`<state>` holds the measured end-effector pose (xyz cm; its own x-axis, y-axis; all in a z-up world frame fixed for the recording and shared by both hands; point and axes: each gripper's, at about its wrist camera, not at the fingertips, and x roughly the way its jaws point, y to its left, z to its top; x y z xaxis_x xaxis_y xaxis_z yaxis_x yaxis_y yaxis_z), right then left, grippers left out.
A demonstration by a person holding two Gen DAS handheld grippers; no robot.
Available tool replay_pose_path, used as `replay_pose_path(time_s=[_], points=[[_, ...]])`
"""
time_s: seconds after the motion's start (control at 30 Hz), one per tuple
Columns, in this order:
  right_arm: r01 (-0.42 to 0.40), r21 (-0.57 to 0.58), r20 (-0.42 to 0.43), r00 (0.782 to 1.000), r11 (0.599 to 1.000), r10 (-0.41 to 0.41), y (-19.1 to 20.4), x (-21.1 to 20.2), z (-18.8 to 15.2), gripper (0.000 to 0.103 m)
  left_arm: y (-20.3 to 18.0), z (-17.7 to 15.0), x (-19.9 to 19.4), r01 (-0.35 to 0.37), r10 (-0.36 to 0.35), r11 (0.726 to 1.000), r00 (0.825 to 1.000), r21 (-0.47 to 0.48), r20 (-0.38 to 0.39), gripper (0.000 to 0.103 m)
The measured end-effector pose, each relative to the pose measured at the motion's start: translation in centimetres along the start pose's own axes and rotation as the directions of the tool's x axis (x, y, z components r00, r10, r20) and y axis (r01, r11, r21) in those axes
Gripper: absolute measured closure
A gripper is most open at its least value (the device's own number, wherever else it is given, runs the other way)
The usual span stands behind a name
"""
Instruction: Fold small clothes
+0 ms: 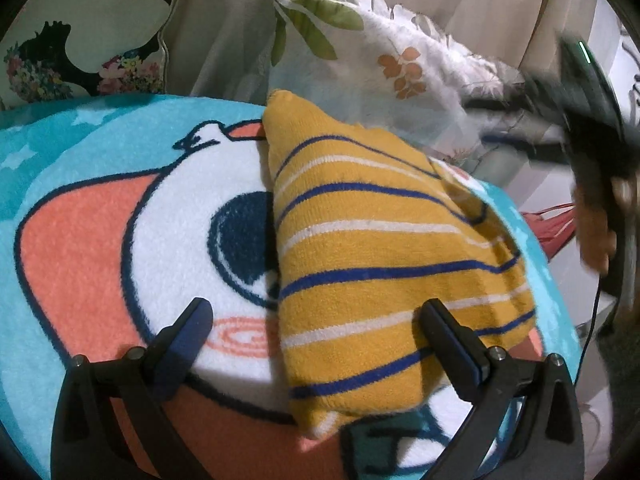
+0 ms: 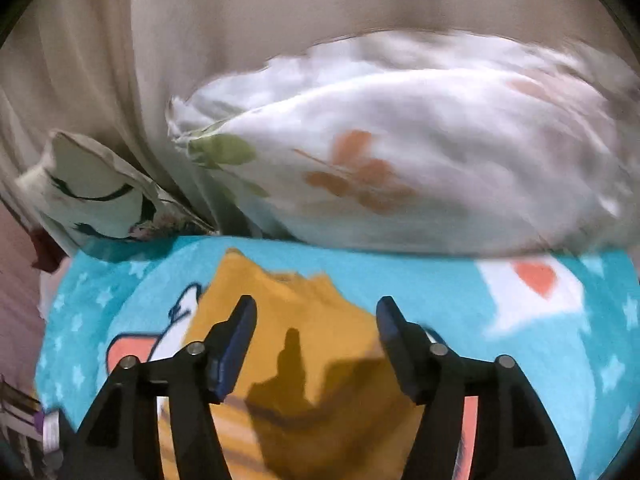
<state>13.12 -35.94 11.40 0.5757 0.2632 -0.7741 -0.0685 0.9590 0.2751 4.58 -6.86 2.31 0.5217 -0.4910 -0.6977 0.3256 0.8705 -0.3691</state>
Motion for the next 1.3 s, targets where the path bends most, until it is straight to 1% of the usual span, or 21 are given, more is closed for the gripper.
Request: replay_pose_path(time_s=[0.13,0.2,0.27,0.33,0.4,0.47,0.57,0.6,0.63,0.67,0.7,0.73,0.77,0.83,0.93,1.03,1.1,1.17,1.2,1.23,1.3], points=[[-0.097,0.117,-0.019,0.995,0.988,0.100,-4.3,-1.3,-4.1,0.030,1.2,1.1,-1.9,0.089,-0.089,0.989,0.996,-0.119,0.006,0.000],[-0.141,0.170,-0.025,0.989,0.975,0.147,-6.0,-1.2,-5.9,0.030,1.6,1.8,-2.7,0.104,-0.101,0.982,0.995,-0.157,0.025,0.000],[-0.198,0.241,-0.022,0.978,0.950,0.209,-7.6,-0.7,-7.8,0.029,1.9,3.0,-2.8,0.097,-0.093,0.980,0.995,-0.172,0.029,0.000],[-0.257,0.305,-0.013,0.962,0.917,0.274,-8.3,0.6,-8.8,0.029,1.9,4.0,-1.3,0.096,-0.101,0.983,0.995,-0.156,-0.019,0.000],[-0.291,0.347,-0.008,0.950,0.891,0.313,-8.5,2.0,-9.4,0.029,2.1,4.4,1.0,0.102,-0.117,0.980,0.990,-0.172,-0.080,0.000],[-0.303,0.364,-0.006,0.945,0.880,0.328,-8.4,3.3,-9.6,0.029,2.2,4.3,2.7,0.125,-0.151,0.974,0.980,-0.186,-0.130,0.000],[-0.309,0.353,0.010,0.945,0.883,0.327,-7.6,4.4,-9.3,0.029,0.9,4.4,3.8,0.147,-0.167,0.978,0.977,-0.148,-0.135,0.000],[-0.309,0.338,0.013,0.946,0.889,0.324,-7.2,4.6,-9.1,0.029,0.3,4.4,4.4,0.178,-0.201,0.973,0.966,-0.148,-0.162,0.002],[-0.311,0.332,0.010,0.945,0.891,0.326,-6.9,4.9,-8.9,0.030,-0.3,4.2,4.8,0.201,-0.225,0.969,0.957,-0.145,-0.182,0.017],[-0.315,0.334,0.011,0.944,0.888,0.331,-6.8,5.2,-8.9,0.033,-0.9,4.1,4.9,0.166,-0.187,0.979,0.964,-0.122,-0.189,0.025],[-0.327,0.349,0.010,0.938,0.878,0.345,-6.6,5.5,-8.9,0.046,-1.3,4.1,4.7,0.130,-0.146,0.987,0.972,-0.096,-0.187,0.030],[-0.344,0.371,0.010,0.930,0.863,0.366,-6.5,5.7,-8.8,0.054,-1.5,4.2,4.2,0.126,-0.142,0.988,0.973,-0.094,-0.180,0.042],[-0.355,0.383,0.018,0.926,0.853,0.377,-6.4,5.7,-8.8,0.057,-1.4,4.6,3.6,0.131,-0.148,0.986,0.974,-0.103,-0.171,0.052],[-0.398,0.364,0.048,0.911,0.842,0.410,-5.5,4.5,-8.2,0.063,-0.9,5.6,1.5,0.137,-0.154,0.983,0.978,-0.123,-0.143,0.053],[-0.465,0.304,0.093,0.883,0.832,0.459,-3.7,2.2,-7.4,0.065,-0.7,6.7,-1.6,0.123,-0.133,0.986,0.987,-0.112,-0.088,0.053],[-0.484,0.241,0.129,0.875,0.841,0.467,-2.1,0.6,-7.3,0.065,-0.3,6.1,-3.2,0.096,-0.106,0.988,0.991,-0.120,-0.076,0.047],[-0.447,0.235,0.111,0.895,0.863,0.433,-1.9,0.9,-7.9,0.065,-0.3,4.6,-2.9,0.012,-0.022,0.995,0.995,-0.097,-0.101,0.044],[-0.291,0.219,0.048,0.956,0.931,0.288,-2.1,1.8,-8.8,0.065,-0.2,2.6,-2.0,-0.086,0.076,0.994,0.986,-0.061,-0.151,0.044],[-0.185,0.195,0.021,0.983,0.963,0.185,-2.2,2.2,-9.5,0.065,-0.1,1.3,-1.9,-0.119,0.110,0.992,0.981,-0.049,-0.157,0.042],[-0.148,0.189,0.013,0.989,0.971,0.148,-2.5,2.2,-9.9,0.065,0.0,0.6,-2.3,-0.122,0.115,0.991,0.983,-0.046,-0.143,0.039],[-0.157,0.219,0.029,0.988,0.963,0.154,-3.4,1.3,-10.8,0.065,-0.4,-1.0,-4.0,-0.156,0.152,0.988,0.981,-0.021,-0.122,0.038]])
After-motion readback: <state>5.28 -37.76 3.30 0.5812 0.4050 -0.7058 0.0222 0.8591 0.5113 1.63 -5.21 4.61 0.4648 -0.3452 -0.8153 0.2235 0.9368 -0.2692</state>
